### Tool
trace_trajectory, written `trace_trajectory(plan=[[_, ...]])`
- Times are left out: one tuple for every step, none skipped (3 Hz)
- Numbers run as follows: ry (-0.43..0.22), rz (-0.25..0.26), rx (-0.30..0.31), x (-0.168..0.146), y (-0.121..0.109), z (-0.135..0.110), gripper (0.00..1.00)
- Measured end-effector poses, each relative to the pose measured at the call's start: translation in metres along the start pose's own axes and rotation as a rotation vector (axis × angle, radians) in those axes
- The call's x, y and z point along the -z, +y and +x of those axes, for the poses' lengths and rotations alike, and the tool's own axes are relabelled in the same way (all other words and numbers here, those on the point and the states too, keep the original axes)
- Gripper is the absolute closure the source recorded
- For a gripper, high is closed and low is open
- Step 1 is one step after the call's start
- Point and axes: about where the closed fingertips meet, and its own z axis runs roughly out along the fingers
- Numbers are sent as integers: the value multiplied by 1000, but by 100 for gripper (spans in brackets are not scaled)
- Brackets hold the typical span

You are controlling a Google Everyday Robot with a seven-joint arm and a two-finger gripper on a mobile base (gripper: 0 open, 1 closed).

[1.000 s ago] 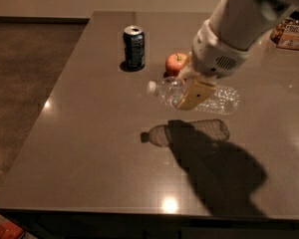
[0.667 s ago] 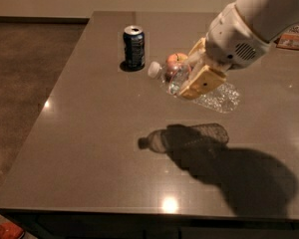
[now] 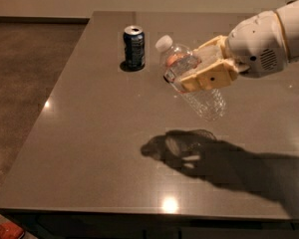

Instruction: Place water bottle upright

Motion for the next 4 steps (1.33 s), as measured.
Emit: trace_trajectory(plan=[[-206, 29, -49, 6, -3, -5, 100], [-336, 80, -48, 9, -8, -4, 100], [-494, 152, -54, 11, -12, 8, 100], [-563, 173, -60, 10, -13, 17, 100]])
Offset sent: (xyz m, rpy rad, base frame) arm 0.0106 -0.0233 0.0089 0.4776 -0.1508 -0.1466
